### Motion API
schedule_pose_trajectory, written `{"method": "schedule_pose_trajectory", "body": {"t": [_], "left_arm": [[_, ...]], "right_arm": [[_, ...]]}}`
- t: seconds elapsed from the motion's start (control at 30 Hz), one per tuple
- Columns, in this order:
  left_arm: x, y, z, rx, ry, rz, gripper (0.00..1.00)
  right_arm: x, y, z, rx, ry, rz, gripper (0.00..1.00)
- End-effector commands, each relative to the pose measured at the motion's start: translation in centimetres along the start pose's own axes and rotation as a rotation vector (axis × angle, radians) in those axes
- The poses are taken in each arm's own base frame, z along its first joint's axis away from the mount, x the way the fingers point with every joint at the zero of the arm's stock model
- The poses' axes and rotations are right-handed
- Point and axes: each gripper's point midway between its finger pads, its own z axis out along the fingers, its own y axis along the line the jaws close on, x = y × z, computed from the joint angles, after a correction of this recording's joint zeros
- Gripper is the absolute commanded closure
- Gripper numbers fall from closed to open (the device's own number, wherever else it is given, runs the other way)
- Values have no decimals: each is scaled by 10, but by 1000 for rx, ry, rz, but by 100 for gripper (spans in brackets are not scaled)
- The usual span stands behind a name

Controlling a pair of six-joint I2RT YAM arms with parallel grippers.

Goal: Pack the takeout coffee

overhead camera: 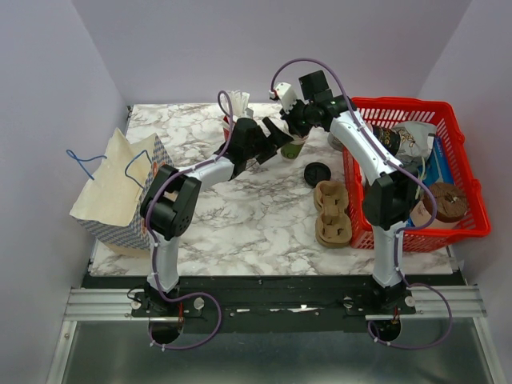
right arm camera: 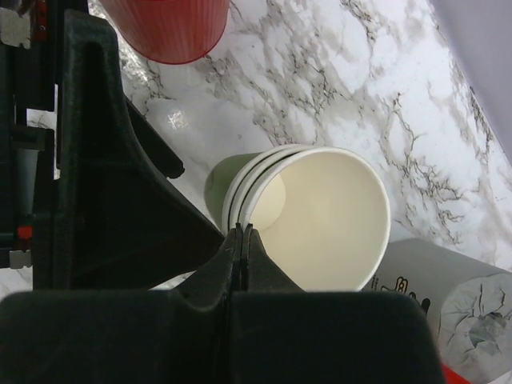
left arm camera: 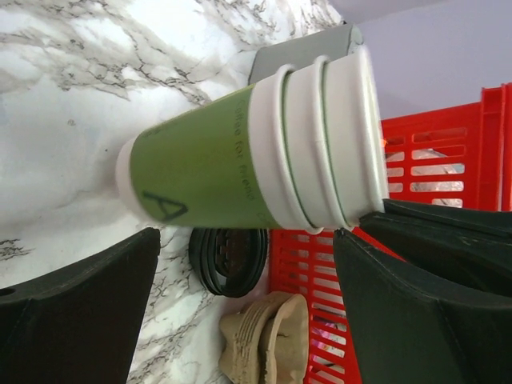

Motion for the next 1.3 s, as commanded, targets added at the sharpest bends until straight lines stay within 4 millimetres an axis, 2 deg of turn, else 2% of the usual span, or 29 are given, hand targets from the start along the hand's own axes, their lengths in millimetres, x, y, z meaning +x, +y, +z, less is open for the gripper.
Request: {"method": "schedule_pose_trajectory", "body": {"t": [0.0,0.13,0.4,0.53,0.63,0.8,0.87,1.03,1.27], "left_arm": [[0,8,9,-46,-21,-9,3],[3,13,11,-57,-14,-16,3],[3,-12,-4,69,16,-43,2],[7,-8,-13,99,39,-61,1],[4,-2,-12,78,28,-84,1],[0,-9,-10,95,23,-73,1],[-3,-16,-12,112,23,-65,1],[-8,-26,-26,140,16,-24,1],[-17,-43,-39,161,3,78,1]], "right_arm": [[3,7,-2,-13,13,20,100],[5,7,-1,-10,17,24,99],[5,-2,4,21,28,12,100],[7,-2,5,19,36,-4,99],[9,-1,6,15,41,-10,99],[9,-3,7,24,43,-17,99],[1,-9,0,48,28,-27,100],[-23,-26,-33,135,-17,-119,99],[-30,-28,-55,168,-36,-141,99]]}}
